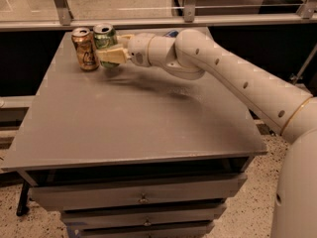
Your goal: Move green can near orange can
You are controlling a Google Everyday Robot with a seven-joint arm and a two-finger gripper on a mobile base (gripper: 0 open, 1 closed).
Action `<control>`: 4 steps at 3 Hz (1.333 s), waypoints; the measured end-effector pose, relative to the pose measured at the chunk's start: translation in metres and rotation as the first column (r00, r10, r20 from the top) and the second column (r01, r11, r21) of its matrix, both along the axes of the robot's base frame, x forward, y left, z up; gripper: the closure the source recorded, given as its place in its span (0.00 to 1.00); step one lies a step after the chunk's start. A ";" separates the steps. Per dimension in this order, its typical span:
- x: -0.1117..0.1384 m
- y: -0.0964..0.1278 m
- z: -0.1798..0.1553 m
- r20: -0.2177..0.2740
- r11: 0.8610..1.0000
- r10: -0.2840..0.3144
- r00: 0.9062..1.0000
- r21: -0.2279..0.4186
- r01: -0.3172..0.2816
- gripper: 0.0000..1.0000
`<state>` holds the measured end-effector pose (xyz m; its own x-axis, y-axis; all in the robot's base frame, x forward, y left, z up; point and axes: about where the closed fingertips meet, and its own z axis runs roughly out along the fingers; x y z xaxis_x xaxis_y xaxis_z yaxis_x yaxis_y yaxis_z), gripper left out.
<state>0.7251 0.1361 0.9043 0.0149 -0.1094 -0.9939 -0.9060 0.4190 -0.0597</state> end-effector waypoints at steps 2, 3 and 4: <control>0.021 0.008 -0.022 -0.020 1.000 -0.003 1.000 -0.027 0.003 1.00; 0.024 0.008 -0.028 -0.028 1.000 -0.005 1.000 -0.031 0.004 0.84; 0.023 0.007 -0.032 -0.036 0.999 -0.001 0.999 -0.034 0.000 0.59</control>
Offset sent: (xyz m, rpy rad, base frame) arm 0.0333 0.0017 -0.0338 -0.0449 0.0312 -0.0156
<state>0.7479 0.1429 0.8720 -0.0213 -0.1429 -0.9895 -0.9075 0.4180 -0.0408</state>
